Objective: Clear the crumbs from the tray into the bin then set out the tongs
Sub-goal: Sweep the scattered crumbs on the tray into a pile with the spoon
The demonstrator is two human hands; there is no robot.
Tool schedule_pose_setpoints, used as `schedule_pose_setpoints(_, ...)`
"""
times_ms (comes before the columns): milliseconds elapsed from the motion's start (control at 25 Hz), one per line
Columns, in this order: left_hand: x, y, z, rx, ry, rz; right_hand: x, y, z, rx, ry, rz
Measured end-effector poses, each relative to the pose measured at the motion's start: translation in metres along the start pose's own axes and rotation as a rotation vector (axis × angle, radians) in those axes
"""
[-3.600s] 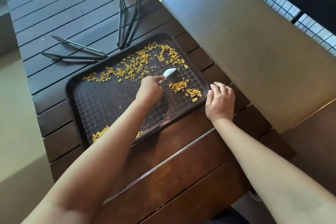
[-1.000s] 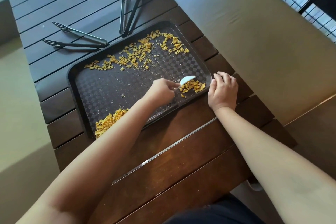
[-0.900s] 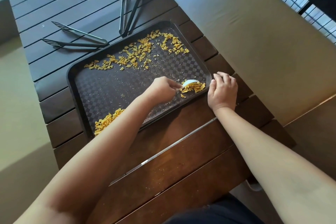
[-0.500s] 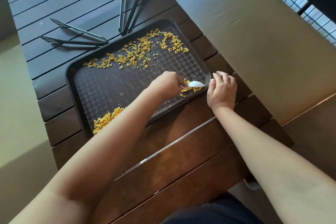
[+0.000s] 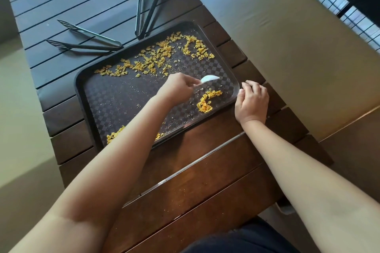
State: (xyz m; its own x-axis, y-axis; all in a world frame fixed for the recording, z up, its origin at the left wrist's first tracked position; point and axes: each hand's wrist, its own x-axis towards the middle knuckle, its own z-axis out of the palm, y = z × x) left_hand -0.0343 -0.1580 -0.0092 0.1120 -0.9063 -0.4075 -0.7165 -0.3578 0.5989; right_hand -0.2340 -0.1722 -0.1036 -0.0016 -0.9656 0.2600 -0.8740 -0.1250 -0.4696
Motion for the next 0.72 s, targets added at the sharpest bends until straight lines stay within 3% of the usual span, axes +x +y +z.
schedule_pose_setpoints(200, -0.003, 0.006, 0.010, 0.167, -0.091, 0.123, 0.000, 0.001, 0.001, 0.004, 0.009, -0.002)
schedule_pose_setpoints(480, -0.018, -0.029, -0.020, 0.216, -0.184, 0.037, 0.000, 0.001, 0.002, -0.007, 0.017, -0.004)
schedule_pose_setpoints(600, -0.013, -0.030, -0.018, -0.026, 0.009, -0.019, 0.001, 0.001, 0.002, -0.010, 0.001, -0.001)
schedule_pose_setpoints(720, -0.001, -0.024, -0.008, -0.050, 0.129, -0.073, 0.000, 0.001, 0.002, -0.008, 0.011, -0.010)
